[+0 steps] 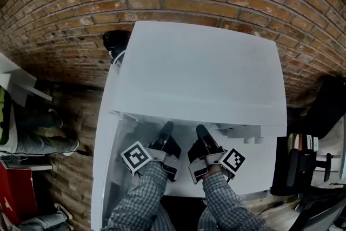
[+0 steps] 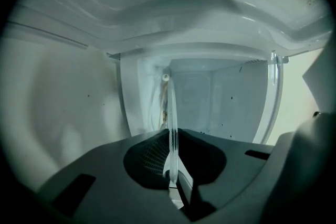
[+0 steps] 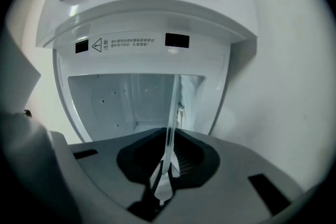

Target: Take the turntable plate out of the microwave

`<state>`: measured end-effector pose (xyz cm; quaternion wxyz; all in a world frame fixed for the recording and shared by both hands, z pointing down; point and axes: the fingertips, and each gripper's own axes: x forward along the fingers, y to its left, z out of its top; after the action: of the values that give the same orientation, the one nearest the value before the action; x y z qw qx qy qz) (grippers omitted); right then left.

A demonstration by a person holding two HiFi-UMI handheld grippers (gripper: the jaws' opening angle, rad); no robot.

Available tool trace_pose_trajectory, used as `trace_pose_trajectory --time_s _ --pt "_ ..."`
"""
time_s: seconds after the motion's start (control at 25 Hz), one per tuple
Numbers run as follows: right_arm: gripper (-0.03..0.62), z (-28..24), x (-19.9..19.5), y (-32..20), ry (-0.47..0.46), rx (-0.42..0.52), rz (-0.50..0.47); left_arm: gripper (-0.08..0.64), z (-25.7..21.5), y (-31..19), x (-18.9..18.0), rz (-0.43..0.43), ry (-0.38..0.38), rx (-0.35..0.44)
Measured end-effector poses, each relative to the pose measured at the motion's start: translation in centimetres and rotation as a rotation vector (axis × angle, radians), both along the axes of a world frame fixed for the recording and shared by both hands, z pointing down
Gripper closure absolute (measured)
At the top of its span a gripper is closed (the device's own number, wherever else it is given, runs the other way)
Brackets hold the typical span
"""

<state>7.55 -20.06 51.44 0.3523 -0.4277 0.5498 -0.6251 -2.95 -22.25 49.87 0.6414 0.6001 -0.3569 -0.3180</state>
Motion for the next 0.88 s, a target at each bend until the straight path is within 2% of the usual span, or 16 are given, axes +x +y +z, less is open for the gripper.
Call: trace_pose_trajectory --time_s 0.24,0.44,0.52,0.72,0.88 --pt "0.543 -0.1 -0.3 2.0 0.017 0.004 -0.037 0.527 0.2 2.1 -0.3 0.004 0.012 -0.007" --pt "0.541 0.4 -0.6 2.3 0.041 0.016 -0.068 0.526 1.0 2.7 -0.7 0.016 -0.045 -0.023" --pt "0.541 0.5 -0.5 2.1 0.044 0.021 -0.067 0.527 0.9 2.5 -0.7 0.017 -0.041 -0.011" --pt "0.512 0.8 1.3 0.6 0.003 0.044 -0.020 0.526 0.3 2.2 -0.3 0.020 -0.019 0.027" --pt "0.520 1.5 1.5 -0.3 -0.027 0.041 -0.050 0.528 0.9 2.4 -0.5 0.021 -0.030 0.012"
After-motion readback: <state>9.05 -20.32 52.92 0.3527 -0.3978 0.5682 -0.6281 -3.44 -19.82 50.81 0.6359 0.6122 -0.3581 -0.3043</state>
